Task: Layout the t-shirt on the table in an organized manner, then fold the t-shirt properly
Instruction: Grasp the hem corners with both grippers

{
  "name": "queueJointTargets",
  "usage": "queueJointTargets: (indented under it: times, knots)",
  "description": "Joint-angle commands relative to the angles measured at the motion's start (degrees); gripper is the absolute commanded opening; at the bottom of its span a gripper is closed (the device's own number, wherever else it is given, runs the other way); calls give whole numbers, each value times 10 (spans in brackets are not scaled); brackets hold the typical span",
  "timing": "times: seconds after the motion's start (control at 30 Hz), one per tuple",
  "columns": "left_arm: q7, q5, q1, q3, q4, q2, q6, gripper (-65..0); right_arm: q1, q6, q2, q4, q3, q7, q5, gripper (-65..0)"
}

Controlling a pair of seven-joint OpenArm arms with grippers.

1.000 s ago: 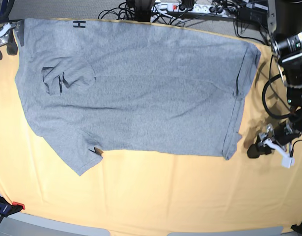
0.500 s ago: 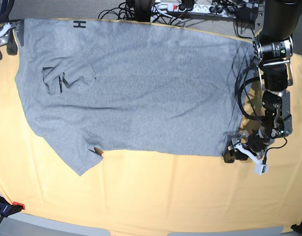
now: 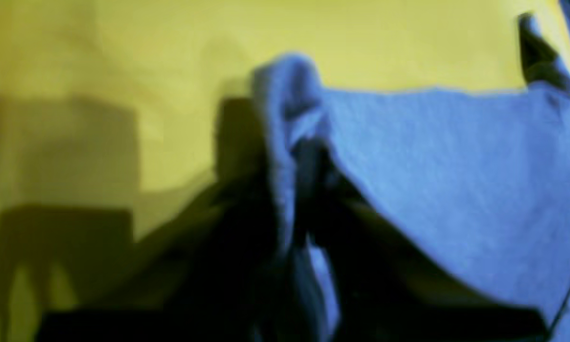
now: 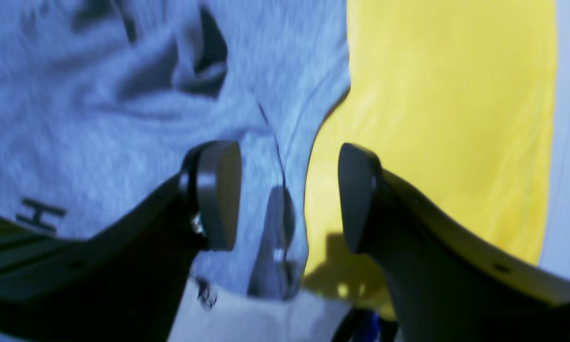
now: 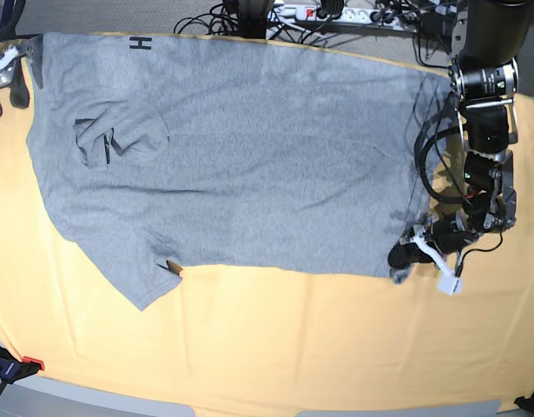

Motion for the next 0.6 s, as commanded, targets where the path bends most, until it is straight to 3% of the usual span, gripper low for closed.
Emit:
queueJointTargets:
  times: [0.0, 0.17, 0.27, 0.37, 0.57]
  knots:
    - [-10, 17, -16, -5, 6, -10, 19, -650, 14, -2, 8, 7, 6, 17, 9, -305]
    - [-22, 29, -16, -5, 6, -9, 26, -650, 109, -1, -3, 1, 3, 45, 8, -305]
    - [-22, 28, -16, -5, 6, -10, 26, -650, 182, -7, -4, -33, -26, 69, -31, -305]
    - [-21, 29, -16, -5, 6, -8, 26, -650, 260, -37, -4, -120, -75, 99, -83, -305]
    - [-17, 33, -16, -5, 6, -8, 26, -650, 429, -16, -4, -375, -167, 100, -98, -257]
